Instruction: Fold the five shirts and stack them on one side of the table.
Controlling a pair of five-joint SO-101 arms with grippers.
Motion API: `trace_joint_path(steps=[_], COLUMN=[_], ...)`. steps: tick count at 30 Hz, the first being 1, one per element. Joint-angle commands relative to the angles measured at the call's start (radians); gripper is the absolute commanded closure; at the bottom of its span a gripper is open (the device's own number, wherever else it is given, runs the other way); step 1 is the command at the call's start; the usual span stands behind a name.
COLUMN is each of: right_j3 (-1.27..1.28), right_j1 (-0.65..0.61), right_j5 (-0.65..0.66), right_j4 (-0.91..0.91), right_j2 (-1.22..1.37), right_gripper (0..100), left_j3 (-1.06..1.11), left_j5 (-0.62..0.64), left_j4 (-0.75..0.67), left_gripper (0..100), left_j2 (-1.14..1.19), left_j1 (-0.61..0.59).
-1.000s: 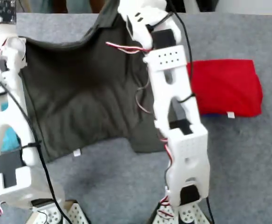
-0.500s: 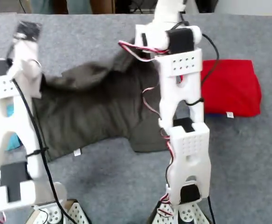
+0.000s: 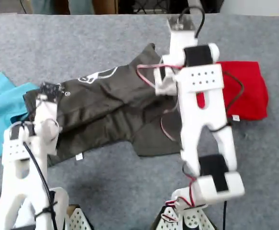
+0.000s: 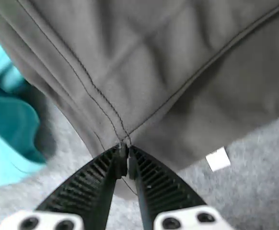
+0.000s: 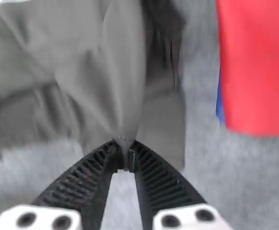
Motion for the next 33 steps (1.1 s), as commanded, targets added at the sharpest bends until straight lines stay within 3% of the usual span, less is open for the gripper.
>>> trace_joint_path(steps=[1, 8, 13, 17, 29, 33], right_j3=[0.142, 0.189, 0.298, 0.38, 0.478, 0.478], right_j1=[0.051, 0.218, 0.212, 0.167, 0.135, 0.137], right_j5=[0.048, 0.169, 0.199, 0.201, 0.218, 0.339], right_j4=[0.006, 0.008, 0.008, 0.008, 0.003, 0.006], right_j2=[-0.104, -0.119, -0.119, -0.119, -0.11, -0.11], right_gripper=[98.5, 98.5, 98.5, 98.5, 98.5, 98.2], left_j3=[0.053, 0.042, 0.036, 0.067, 0.131, 0.133], left_j5=[-0.009, -0.13, -0.245, -0.284, -0.29, -0.333], left_j4=[-0.014, -0.006, -0.003, 0.049, 0.008, 0.011], left_gripper=[97, 97, 97, 97, 97, 87], left_j2=[-0.066, -0.078, -0.081, -0.081, -0.077, -0.08], left_j1=[-0.012, -0.147, -0.275, -0.248, -0.225, -0.249])
